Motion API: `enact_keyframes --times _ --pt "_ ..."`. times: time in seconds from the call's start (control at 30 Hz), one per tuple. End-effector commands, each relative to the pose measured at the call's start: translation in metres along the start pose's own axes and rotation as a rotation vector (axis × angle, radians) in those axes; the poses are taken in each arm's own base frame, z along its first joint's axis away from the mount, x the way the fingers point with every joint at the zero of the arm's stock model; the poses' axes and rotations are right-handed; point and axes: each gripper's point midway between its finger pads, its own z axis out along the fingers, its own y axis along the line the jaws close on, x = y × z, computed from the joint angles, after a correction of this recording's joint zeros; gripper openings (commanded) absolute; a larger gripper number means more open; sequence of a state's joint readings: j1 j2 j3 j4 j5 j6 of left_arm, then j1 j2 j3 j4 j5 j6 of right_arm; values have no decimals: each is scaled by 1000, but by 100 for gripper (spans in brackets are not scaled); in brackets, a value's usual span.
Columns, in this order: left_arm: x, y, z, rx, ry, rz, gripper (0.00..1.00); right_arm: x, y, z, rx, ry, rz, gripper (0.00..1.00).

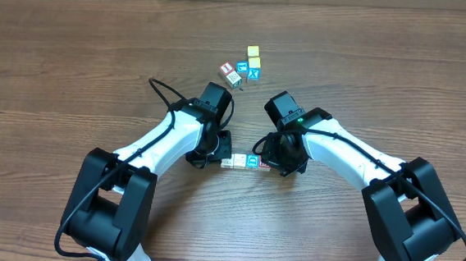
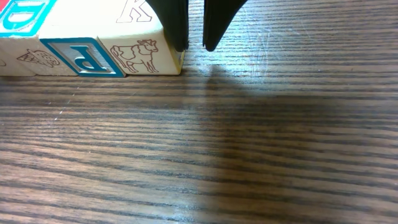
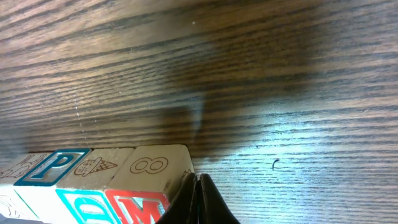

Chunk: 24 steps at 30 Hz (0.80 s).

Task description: Flip 4 blocks

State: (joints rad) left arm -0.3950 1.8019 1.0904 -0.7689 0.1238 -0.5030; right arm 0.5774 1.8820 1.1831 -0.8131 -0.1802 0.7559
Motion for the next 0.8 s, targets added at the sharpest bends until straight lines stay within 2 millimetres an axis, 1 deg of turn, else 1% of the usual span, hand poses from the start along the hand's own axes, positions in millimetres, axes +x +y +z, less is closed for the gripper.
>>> enact_keyframes --times 0.0,0.2,0.33,0.57,0.77 --pt "6 -12 -1 64 24 -7 4 7 13 -7 -66 23 -9 4" --pt "4 -15 -1 82 17 -4 4 8 14 -7 -72 30 -9 4" --pt "0 -18 -1 91 0 -1 4 13 18 -7 -96 58 0 4" --pt "-11 -24 -2 117 -46 7 4 18 22 -8 -112 93 143 4" --pt "-18 -28 -3 132 -71 12 4 22 26 -7 -115 102 178 4"
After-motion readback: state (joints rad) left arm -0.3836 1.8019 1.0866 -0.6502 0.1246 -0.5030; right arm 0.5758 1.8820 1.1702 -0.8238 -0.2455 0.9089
